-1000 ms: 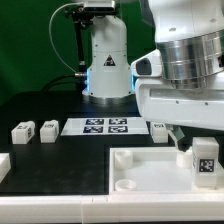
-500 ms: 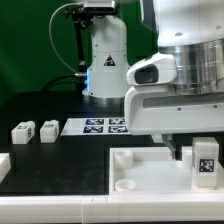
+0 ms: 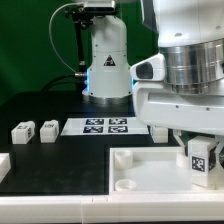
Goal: Assemble one leg
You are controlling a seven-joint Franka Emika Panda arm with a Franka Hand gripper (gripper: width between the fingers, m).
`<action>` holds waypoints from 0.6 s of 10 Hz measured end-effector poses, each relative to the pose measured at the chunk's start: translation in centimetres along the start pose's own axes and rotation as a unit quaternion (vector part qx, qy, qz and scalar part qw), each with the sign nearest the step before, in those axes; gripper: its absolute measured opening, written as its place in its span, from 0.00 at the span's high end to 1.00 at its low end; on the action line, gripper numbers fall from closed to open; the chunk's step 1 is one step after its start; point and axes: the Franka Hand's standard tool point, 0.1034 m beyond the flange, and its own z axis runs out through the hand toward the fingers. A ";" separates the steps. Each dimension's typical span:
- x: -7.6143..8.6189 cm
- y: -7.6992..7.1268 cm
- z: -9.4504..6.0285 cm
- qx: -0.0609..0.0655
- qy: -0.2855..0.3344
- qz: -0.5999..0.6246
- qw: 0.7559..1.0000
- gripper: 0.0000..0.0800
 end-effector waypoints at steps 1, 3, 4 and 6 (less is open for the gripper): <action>0.0 -0.1 0.0 0.001 -0.004 0.099 0.995 0.64; 0.1 -0.2 0.0 0.011 -0.017 0.279 0.960 0.64; 0.1 -0.2 0.0 0.011 -0.018 0.282 0.959 0.64; 0.0 -0.2 0.0 0.011 -0.017 0.254 0.967 0.64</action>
Offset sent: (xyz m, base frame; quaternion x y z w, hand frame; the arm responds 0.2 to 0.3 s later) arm 0.0000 0.0000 0.0000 0.0000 0.0000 0.1790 0.9838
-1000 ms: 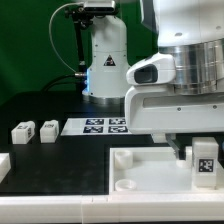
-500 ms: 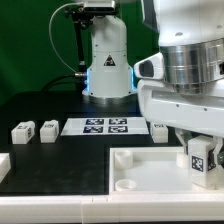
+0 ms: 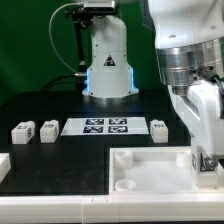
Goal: Assemble one leg
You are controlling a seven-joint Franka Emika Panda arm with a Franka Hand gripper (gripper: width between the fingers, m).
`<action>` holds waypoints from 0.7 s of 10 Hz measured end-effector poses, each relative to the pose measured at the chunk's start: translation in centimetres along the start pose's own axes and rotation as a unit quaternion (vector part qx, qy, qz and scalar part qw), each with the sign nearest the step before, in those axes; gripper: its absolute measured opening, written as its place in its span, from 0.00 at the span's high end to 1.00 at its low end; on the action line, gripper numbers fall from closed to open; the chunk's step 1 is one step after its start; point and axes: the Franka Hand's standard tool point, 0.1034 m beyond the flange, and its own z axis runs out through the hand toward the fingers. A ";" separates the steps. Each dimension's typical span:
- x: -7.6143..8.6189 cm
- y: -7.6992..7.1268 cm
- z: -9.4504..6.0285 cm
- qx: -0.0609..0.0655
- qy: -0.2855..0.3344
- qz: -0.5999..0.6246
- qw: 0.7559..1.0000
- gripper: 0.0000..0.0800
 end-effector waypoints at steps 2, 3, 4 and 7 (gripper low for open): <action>-0.1 0.0 -0.2 -0.005 0.010 -0.142 0.990 0.42; -0.2 0.1 -0.3 -0.011 0.010 -0.240 0.971 0.27; -0.1 0.1 -0.2 -0.012 0.011 -0.282 0.959 0.27; 0.0 0.1 -0.2 -0.017 0.013 -0.459 0.888 0.19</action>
Offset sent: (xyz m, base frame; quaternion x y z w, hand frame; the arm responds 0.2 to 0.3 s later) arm 0.0000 0.0000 0.0000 0.0000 0.0000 -0.1790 0.9838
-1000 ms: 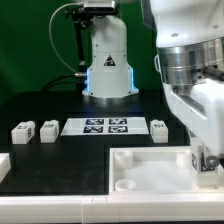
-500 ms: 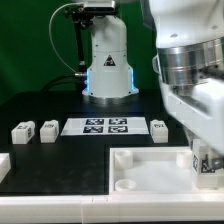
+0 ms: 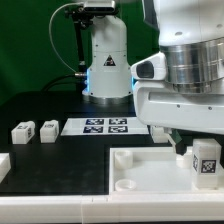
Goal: Assemble one leg
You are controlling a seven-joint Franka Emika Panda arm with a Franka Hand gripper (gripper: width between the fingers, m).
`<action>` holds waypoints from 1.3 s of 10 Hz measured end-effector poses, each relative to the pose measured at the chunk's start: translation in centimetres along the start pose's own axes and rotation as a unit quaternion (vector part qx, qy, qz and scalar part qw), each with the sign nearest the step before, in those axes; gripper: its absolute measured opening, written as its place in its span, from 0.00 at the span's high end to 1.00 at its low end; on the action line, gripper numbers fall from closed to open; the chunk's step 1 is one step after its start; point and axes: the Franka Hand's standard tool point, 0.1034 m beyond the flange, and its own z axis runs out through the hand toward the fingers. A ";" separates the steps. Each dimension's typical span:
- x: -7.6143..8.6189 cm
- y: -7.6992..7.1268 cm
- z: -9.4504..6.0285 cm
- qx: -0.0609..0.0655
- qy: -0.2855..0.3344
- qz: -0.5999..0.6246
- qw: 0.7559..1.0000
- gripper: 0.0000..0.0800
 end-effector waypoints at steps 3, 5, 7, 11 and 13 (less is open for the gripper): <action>-0.7 -1.0 0.1 -0.029 0.017 -0.221 0.975 0.19; -0.6 -0.9 0.2 -0.026 0.017 -0.200 0.979 0.35; -0.5 -0.7 0.2 -0.024 0.020 -0.086 0.996 0.52; 0.2 -0.3 0.0 0.003 0.006 0.221 0.975 0.63; 0.1 -0.5 0.2 0.021 -0.008 0.406 0.913 0.63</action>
Offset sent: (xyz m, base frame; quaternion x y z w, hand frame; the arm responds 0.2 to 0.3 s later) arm 0.0000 0.0000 0.0000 0.0000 0.0000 0.0899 0.9960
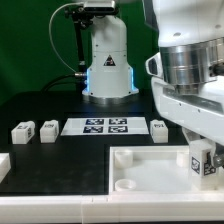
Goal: Assemble one leg
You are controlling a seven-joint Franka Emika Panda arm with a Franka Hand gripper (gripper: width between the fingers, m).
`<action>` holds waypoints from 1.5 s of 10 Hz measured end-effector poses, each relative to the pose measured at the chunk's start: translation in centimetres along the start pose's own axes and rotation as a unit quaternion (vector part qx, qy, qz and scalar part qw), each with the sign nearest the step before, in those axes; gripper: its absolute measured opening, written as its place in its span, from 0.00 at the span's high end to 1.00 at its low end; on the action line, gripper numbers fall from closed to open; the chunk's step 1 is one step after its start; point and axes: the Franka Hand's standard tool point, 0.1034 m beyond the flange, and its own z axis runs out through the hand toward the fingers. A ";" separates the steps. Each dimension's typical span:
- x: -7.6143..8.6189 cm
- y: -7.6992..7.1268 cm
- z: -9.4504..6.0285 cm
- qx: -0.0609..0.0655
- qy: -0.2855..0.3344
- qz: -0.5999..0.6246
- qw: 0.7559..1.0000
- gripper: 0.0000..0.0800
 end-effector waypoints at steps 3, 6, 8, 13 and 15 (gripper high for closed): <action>-0.5 -0.1 0.3 0.004 -0.008 0.141 0.990 0.63; -0.5 -0.1 0.3 0.005 -0.006 0.096 0.995 0.31; -0.4 0.1 0.3 0.006 0.001 -0.119 0.993 0.20; 0.1 0.1 -0.3 -0.022 0.031 -0.517 0.855 0.19; 0.3 -0.4 -0.8 -0.028 0.047 -0.637 0.769 0.19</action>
Offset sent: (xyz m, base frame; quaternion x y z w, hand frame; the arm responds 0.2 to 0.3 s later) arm 0.0000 0.0000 0.0000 0.0000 0.0000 0.0000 1.0000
